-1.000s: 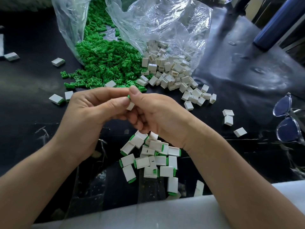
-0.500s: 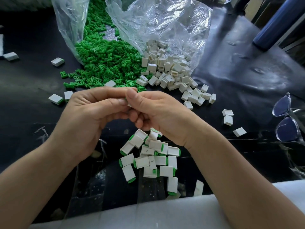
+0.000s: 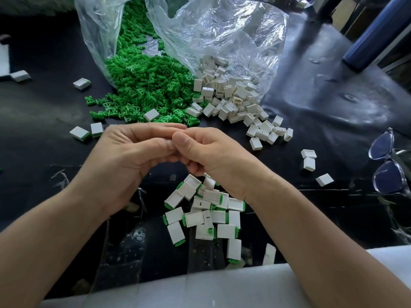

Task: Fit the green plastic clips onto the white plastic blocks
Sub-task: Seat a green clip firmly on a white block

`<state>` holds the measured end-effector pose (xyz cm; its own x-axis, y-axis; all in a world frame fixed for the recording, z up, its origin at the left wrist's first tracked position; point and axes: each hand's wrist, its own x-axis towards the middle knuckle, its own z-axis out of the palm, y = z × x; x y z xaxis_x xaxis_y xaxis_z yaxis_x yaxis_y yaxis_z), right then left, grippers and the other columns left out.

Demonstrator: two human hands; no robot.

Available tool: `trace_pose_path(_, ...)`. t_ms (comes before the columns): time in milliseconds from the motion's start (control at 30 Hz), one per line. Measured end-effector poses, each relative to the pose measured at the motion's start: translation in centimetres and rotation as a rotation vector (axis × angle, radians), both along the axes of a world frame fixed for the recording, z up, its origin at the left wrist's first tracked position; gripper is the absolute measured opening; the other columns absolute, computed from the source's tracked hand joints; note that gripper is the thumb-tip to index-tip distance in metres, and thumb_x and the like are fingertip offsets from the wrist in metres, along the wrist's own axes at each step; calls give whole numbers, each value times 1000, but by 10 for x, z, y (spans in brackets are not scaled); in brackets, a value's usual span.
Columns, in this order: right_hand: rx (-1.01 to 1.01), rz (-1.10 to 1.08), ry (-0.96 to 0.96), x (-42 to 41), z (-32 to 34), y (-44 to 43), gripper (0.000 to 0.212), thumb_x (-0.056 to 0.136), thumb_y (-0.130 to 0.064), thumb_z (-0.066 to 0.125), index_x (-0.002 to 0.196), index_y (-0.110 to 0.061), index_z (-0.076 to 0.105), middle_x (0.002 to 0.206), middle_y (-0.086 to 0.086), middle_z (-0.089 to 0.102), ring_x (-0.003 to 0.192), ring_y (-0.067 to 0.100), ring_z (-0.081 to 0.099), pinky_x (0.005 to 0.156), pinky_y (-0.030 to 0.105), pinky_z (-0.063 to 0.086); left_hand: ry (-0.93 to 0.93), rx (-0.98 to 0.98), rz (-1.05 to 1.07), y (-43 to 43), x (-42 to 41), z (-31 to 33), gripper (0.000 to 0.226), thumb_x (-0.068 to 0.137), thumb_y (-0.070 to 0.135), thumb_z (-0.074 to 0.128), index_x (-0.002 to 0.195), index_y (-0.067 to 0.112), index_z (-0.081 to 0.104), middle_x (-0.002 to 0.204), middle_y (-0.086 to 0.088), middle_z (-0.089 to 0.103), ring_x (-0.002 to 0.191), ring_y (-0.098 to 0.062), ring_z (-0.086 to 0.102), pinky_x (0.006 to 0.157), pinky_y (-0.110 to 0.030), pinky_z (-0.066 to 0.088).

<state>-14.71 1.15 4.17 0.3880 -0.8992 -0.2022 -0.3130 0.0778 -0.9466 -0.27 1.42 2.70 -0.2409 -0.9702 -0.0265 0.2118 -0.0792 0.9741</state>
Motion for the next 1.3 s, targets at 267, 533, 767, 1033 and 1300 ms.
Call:
trace_pose_path(267,-46,-18,2,4,-2,2,31,97,-23,44,67,-31,49,40,-25,46,46,-9,43,57,16,27,5,11,36,-1,0,-3,18,55,5,69,71,7,75,90,-9,74,80,-23,69,80,-36,55)
trace_pose_path(533,-49,-27,-23,4,-1,1,27,96,-25,46,70,-28,53,40,-23,46,45,-6,44,56,17,29,-60,-65,-29,-1,2,-4,29,74,11,52,78,26,77,87,2,74,88,-17,70,73,-26,55)
trace_pose_path(767,-4,-23,-57,2,0,0,38,97,-30,40,62,-19,49,56,-8,41,49,1,37,53,16,31,-1,-22,-19,-1,0,-2,21,70,10,57,76,13,77,77,-12,72,73,-25,69,73,-34,57)
trace_pose_path(1033,-25,-173,89,-17,5,-12,50,91,-51,36,72,-15,65,51,-8,51,41,-1,42,48,14,35,-32,35,69,-1,-2,-1,17,61,18,69,75,21,77,70,1,72,64,-8,65,51,-17,50)
trace_pose_path(1300,-319,-539,451,-46,-7,-38,20,91,-29,56,95,-13,67,82,-3,60,82,15,55,79,30,43,-152,6,-60,6,-6,3,32,40,18,82,71,19,76,57,-2,67,45,-7,56,39,-14,38)
